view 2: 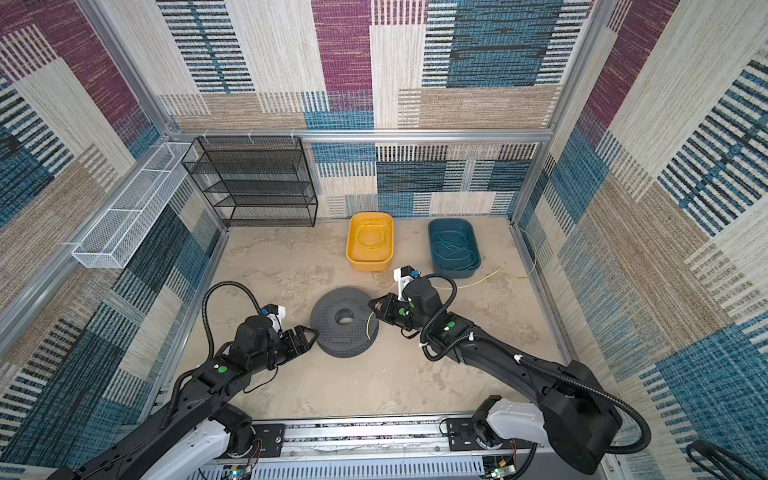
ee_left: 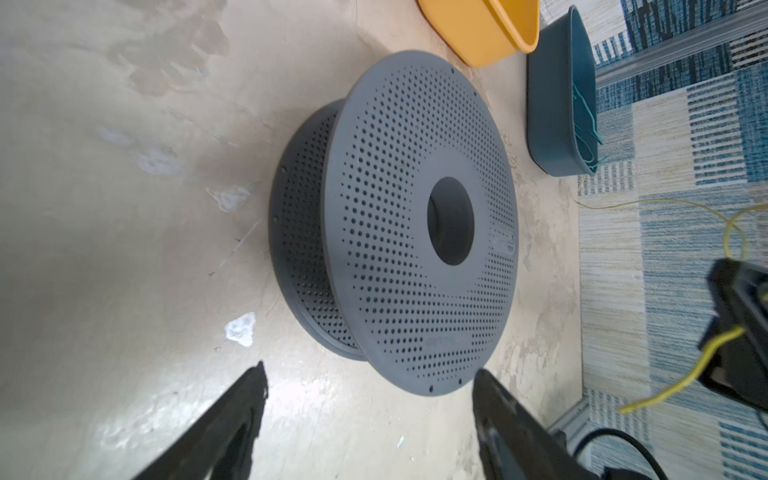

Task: Wrap the cables
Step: 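Grasp the grey spool's flange with the left gripper and tip it upright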

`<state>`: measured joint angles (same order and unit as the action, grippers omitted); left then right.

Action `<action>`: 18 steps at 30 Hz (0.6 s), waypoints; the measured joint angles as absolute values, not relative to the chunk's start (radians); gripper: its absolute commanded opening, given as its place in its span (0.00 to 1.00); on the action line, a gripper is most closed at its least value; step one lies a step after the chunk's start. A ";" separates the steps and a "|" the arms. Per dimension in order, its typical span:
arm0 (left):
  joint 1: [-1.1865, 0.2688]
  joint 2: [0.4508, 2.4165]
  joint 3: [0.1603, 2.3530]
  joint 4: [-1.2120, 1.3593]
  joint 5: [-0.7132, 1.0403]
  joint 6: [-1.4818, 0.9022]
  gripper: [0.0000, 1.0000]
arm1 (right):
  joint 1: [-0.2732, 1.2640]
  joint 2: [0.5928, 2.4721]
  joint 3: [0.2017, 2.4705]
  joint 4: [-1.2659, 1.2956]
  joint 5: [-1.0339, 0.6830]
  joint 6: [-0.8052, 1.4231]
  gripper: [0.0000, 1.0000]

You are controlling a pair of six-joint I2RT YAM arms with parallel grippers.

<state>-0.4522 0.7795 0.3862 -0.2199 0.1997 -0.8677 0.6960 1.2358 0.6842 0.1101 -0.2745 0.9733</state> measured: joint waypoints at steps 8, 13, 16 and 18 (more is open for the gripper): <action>-0.369 0.873 0.361 -0.096 0.348 -0.872 0.73 | 0.696 1.344 0.653 0.198 -0.352 0.971 0.00; -0.363 0.977 0.361 -0.004 0.404 -0.871 0.66 | 0.696 1.361 0.661 0.232 -0.375 0.971 0.00; -0.363 1.031 0.366 0.020 0.405 -0.863 0.64 | 0.696 1.378 0.661 0.244 -0.390 0.971 0.00; -0.362 1.053 0.366 0.034 0.402 -0.860 0.59 | 0.696 1.383 0.661 0.244 -0.401 0.972 0.00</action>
